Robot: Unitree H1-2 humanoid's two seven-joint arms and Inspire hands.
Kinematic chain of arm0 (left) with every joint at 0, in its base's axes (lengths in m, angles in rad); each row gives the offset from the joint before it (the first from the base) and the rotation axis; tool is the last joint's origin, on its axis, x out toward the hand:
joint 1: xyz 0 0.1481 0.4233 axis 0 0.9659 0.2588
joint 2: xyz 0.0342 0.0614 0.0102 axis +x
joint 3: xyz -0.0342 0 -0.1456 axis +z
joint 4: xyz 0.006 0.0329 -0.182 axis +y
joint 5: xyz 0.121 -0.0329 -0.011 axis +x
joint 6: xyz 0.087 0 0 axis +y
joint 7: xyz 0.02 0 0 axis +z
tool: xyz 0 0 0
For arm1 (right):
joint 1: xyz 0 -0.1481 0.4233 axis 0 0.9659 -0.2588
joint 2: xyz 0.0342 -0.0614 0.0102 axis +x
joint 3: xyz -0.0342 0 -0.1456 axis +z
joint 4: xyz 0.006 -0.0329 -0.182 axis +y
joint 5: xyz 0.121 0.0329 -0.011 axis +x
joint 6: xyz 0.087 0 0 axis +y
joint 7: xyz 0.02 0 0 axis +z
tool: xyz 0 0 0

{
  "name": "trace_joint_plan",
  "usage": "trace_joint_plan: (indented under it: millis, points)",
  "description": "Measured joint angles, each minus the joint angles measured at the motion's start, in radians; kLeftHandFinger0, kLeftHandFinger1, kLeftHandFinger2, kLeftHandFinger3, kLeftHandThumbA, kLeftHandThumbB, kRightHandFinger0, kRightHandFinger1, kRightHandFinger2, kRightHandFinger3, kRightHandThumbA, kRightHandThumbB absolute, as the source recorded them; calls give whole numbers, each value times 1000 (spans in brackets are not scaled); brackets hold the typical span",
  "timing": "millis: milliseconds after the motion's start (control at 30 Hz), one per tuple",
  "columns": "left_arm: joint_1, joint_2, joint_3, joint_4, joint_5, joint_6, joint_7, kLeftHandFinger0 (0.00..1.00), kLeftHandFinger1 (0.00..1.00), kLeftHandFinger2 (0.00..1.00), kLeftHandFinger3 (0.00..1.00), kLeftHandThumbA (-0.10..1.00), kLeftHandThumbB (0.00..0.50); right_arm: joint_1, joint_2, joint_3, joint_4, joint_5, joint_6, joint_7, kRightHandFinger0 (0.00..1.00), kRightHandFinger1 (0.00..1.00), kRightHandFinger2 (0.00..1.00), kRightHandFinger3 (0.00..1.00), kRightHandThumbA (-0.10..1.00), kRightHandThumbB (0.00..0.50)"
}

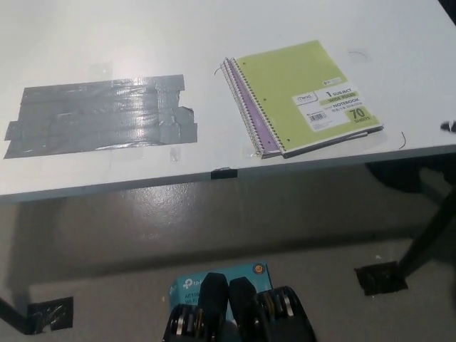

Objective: The robot uses its right hand to align two notebooks stacked together until they are fully overlapped

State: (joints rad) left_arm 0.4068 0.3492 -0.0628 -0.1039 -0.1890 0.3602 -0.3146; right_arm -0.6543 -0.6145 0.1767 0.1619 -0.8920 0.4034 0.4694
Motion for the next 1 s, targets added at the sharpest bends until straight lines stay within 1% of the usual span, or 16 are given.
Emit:
trace_joint_plan:
  millis: [33, 100, 133, 167, 267, 333, 467, 500, 533, 567, 600, 633, 667, 700, 733, 1000]
  points:
    - [1, -1, 0, 0, 0, 0, 0, 733, 766, 784, 1000, 1000, 500, 6, 4, -6, 8, 9, 2, 0, 1000, 1000, 1000, 1000, 1000, 350]
    - [4, -3, 2, -4, 0, 2, 1, 759, 798, 795, 1000, 1000, 500, 17, 22, -41, 16, 30, 5, -8, 1000, 1000, 1000, 1000, 1000, 302]
    - [7, -4, 3, -8, -1, 5, 1, 760, 804, 807, 1000, 1000, 500, 27, 42, -75, 11, 46, 7, -23, 1000, 1000, 1000, 1000, 1000, 228]
    - [8, -4, 3, -12, -1, 5, 0, 763, 812, 815, 1000, 1000, 500, 40, 59, -114, -7, 64, 8, -37, 1000, 1000, 1000, 1000, 813, 174]
    - [8, -7, 4, -12, -1, 5, 0, 771, 817, 829, 1000, 1000, 500, 144, 133, -236, -142, 120, 6, -76, 1000, 1000, 1000, 1000, 611, 147]
    - [9, -8, 4, -12, 0, 6, 0, 719, 780, 811, 1000, 1000, 500, 220, 186, -290, -224, 147, 7, -85, 1000, 1000, 1000, 1000, 489, 117]
    - [5, -13, 3, -12, 1, 4, 1, 813, 809, 807, 1000, 1000, 500, 383, 291, -385, -378, 207, 9, -95, 1000, 1000, 1000, 1000, 522, 93]
    - [3, -14, 3, -12, 1, 5, 1, 813, 803, 805, 1000, 1000, 500, 421, 309, -405, -408, 223, 7, -99, 1000, 1000, 1000, 1000, 467, 96]
    - [0, -16, 4, -13, 2, 5, 2, 814, 820, 835, 1000, 1000, 500, 486, 336, -435, -450, 245, 4, -105, 1000, 1000, 1000, 1000, 297, 95]
    - [-3, -18, 4, -15, 2, 5, 2, 815, 816, 838, 1000, 1000, 500, 537, 360, -460, -480, 264, -4, -114, 1000, 1000, 1000, 1000, 204, 85]
    - [-5, -19, 4, -17, 2, 5, 2, 828, 824, 845, 1000, 1000, 500, 606, 383, -481, -499, 286, -16, -123, 1000, 1000, 1000, 1000, 174, 91]
    - [-5, -21, 4, -19, 2, 5, 3, 860, 816, 834, 1000, 1000, 500, 669, 403, -493, -506, 306, -30, -130, 1000, 1000, 1000, 1000, 216, 69]
    - [-5, -21, 4, -21, 3, 5, 3, 863, 808, 829, 1000, 1000, 500, 715, 413, -499, -506, 318, -41, -134, 1000, 1000, 1000, 1000, 196, 84]
    - [-5, -21, 4, -24, 3, 5, 3, 856, 809, 838, 1000, 1000, 500, 782, 426, -503, -503, 337, -58, -140, 1000, 1000, 1000, 1000, 297, 109]
    - [-4, -21, 4, -26, 4, 4, 3, 855, 809, 839, 1000, 1000, 500, 835, 430, -502, -495, 353, -74, -144, 1000, 1000, 1000, 1000, 306, 109]
    - [-8, -23, 9, -48, 7, 1, 4, 795, 797, 846, 1000, 1000, 500, 969, 424, -462, -435, 431, -168, -176, 1000, 1000, 1000, 1000, 238, 85]
